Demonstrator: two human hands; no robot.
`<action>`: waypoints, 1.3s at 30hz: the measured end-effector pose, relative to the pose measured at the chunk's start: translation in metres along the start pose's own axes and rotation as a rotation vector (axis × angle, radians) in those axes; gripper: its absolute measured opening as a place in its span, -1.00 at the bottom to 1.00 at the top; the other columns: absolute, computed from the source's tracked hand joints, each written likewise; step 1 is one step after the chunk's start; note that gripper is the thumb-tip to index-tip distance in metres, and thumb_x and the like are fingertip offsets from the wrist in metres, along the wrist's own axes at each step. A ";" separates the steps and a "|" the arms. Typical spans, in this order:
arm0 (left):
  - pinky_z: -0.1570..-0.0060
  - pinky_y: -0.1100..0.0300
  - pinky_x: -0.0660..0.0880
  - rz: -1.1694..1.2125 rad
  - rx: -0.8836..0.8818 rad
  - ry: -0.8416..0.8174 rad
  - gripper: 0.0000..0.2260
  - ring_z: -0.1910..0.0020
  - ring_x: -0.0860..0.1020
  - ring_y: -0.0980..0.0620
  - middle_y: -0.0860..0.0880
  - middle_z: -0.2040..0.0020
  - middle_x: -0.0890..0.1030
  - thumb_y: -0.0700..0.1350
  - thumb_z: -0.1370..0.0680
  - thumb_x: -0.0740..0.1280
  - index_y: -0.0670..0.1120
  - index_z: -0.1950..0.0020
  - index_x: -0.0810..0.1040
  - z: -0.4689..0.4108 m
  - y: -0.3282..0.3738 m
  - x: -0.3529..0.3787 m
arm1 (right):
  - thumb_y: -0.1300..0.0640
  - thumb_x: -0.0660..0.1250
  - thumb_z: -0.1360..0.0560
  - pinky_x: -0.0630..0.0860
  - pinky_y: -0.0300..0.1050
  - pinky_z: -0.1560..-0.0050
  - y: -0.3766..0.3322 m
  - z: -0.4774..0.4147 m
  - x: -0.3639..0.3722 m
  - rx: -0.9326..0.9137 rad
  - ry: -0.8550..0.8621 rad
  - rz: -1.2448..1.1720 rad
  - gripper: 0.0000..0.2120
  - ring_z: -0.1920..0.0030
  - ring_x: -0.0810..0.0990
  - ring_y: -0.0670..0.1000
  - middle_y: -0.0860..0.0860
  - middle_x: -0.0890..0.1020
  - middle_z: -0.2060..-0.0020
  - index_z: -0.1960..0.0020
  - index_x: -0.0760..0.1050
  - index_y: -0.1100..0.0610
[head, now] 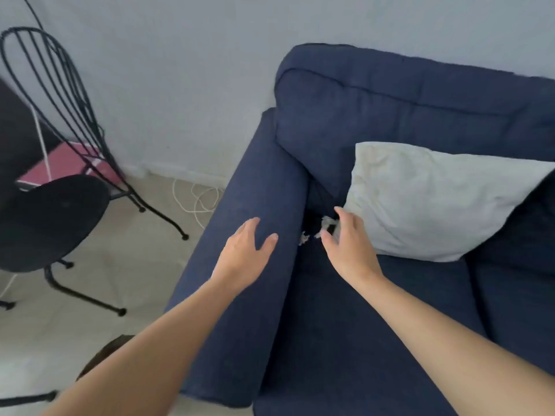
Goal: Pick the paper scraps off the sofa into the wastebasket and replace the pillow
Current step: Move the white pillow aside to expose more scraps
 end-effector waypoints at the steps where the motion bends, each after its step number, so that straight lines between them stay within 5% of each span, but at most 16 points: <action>1: -0.41 0.10 0.24 0.019 0.018 -0.020 -0.36 -0.51 0.25 0.02 0.07 -0.56 0.24 0.22 -0.60 0.21 -0.02 -0.60 0.15 -0.008 0.020 0.017 | -0.02 0.26 -0.63 0.46 0.03 -0.28 0.026 -0.009 -0.018 0.050 0.047 -0.013 -0.40 -0.36 0.44 0.12 0.13 0.30 -0.46 -0.59 0.13 0.06; 5: -0.45 0.13 0.11 0.075 0.013 -0.068 -0.19 -0.56 0.10 0.06 0.05 -0.61 0.11 0.30 -0.54 0.27 -0.02 -0.63 0.00 -0.044 0.088 0.079 | -0.16 0.29 -0.59 0.38 0.23 -0.40 0.120 -0.035 -0.084 0.259 0.222 -0.128 -0.23 -0.52 0.26 0.24 0.19 -0.08 -0.60 -0.61 -0.11 -0.10; 9: -0.46 0.03 0.20 0.133 -0.054 -0.128 -0.03 -0.54 0.18 0.00 0.03 -0.61 0.09 0.38 -0.43 0.34 -0.01 -0.63 -0.07 -0.081 0.133 0.135 | -0.17 0.37 -0.54 0.24 0.27 -0.49 0.195 -0.054 -0.139 0.363 0.411 -0.280 -0.14 -0.53 0.14 0.10 0.15 -0.06 -0.59 -0.60 -0.12 -0.08; 13: -0.43 0.03 0.26 0.216 -0.090 -0.152 0.12 -0.50 0.26 0.00 0.05 -0.61 0.10 0.41 -0.30 0.45 0.01 -0.62 -0.09 -0.113 0.159 0.175 | -0.20 0.43 -0.49 0.13 0.02 -0.52 0.255 -0.072 -0.170 0.448 0.361 -0.494 0.01 -0.58 0.07 -0.01 0.03 -0.07 -0.62 -0.64 -0.20 -0.03; 17: -0.32 -0.02 0.43 0.357 -0.050 -0.116 0.06 -0.33 0.46 0.07 0.17 -0.38 0.43 0.40 -0.14 0.57 0.18 -0.50 0.14 -0.142 0.174 0.197 | -0.29 0.50 -0.37 0.20 -0.04 -0.49 0.289 -0.093 -0.180 0.497 0.202 -0.687 0.14 -0.53 0.23 -0.05 -0.12 0.15 -0.59 -0.62 -0.24 -0.13; 21: -0.32 -0.01 0.43 0.478 -0.111 -0.103 0.08 -0.30 0.46 0.06 0.15 -0.33 0.46 0.31 -0.15 0.62 0.13 -0.51 0.12 -0.154 0.182 0.209 | -0.27 0.48 -0.38 0.33 -0.10 -0.42 0.300 -0.108 -0.178 0.461 0.075 -0.712 -0.08 -0.37 0.42 -0.11 -0.22 0.43 -0.37 -0.57 0.07 -0.10; 27: -0.28 -0.04 0.47 0.456 -0.150 -0.062 0.00 -0.25 0.52 0.04 0.14 -0.29 0.53 0.38 -0.18 0.56 0.12 -0.50 0.22 -0.152 0.179 0.216 | -0.36 0.48 -0.34 0.36 -0.08 -0.42 0.302 -0.106 -0.175 0.416 0.073 -0.702 -0.12 -0.36 0.45 -0.14 -0.25 0.48 -0.35 -0.52 0.18 -0.14; 33: -0.06 0.19 0.44 0.407 -0.080 -0.015 -0.22 -0.12 0.51 0.10 0.18 -0.19 0.51 0.29 -0.36 0.50 0.06 -0.43 0.25 -0.123 0.191 0.203 | -0.48 0.36 -0.36 0.38 0.03 -0.43 0.288 -0.081 -0.186 0.435 0.110 -0.610 -0.13 -0.37 0.46 -0.05 -0.26 0.48 -0.35 -0.54 0.19 -0.16; 39: -0.10 -0.01 0.55 0.327 -0.146 -0.019 -0.30 -0.09 0.57 0.04 0.16 -0.10 0.55 0.40 -0.24 0.48 0.11 -0.21 0.32 -0.065 0.167 0.191 | -0.56 0.26 -0.35 0.38 -0.01 -0.37 0.274 -0.019 -0.181 0.553 0.030 -0.527 -0.08 -0.40 0.45 0.03 -0.15 0.48 -0.40 -0.56 0.21 -0.12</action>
Point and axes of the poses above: each hand's wrist, its own z-axis away from the middle knuckle, its own x-axis out of the palm, y = z × x, the point moved 3 cm from there along -z, towards the middle knuckle
